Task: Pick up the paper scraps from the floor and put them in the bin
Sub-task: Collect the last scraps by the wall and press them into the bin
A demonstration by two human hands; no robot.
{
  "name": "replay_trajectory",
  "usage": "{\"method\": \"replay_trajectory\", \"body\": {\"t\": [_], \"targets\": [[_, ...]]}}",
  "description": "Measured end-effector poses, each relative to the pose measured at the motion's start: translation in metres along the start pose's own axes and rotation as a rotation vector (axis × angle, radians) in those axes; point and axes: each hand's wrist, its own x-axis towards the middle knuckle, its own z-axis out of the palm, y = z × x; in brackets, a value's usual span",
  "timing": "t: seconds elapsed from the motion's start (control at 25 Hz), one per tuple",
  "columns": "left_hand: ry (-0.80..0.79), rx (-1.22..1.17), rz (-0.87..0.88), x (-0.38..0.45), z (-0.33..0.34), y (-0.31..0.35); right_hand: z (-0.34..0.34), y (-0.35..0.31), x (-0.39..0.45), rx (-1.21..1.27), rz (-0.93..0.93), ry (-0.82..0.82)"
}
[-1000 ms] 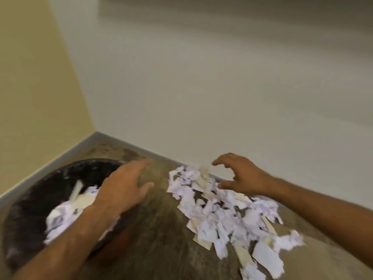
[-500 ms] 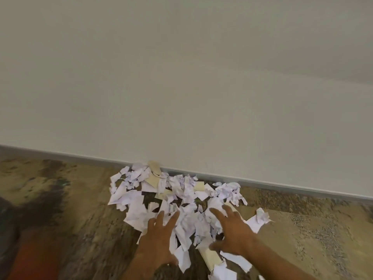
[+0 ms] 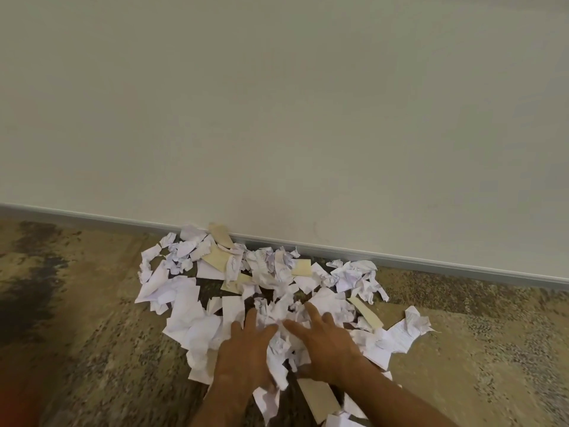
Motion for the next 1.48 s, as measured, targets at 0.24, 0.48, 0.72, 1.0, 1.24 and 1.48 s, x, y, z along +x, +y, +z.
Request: {"method": "replay_trajectory", "body": {"t": [0.24,0.48,0.72,1.0,1.24,1.48], "targets": [[0.143,-0.336,-0.037,0.006,0.014,-0.002,0.006,-0.007,0.013,0.106,-0.052,0.107],[0.269,-0.42,-0.069,-0.004,0.015,-0.003,0.003,0.0,0.006,0.279,-0.036,0.196],[0.425,-0.506,-0.045,-0.03,-0.029,-0.011,-0.035,0.003,-0.015,0.538,0.065,0.401],[0.647,-0.664,-0.017,-0.108,-0.131,-0.028,-0.147,-0.034,-0.061,0.852,0.069,0.529],[0.899,-0.836,0.0,-0.218,-0.227,-0.062,-0.269,-0.126,-0.099,1.058,-0.149,0.518],[1.136,-0.808,-0.125,-0.343,-0.266,-0.158,-0.335,-0.259,-0.111,1.072,-0.412,0.406]]}}
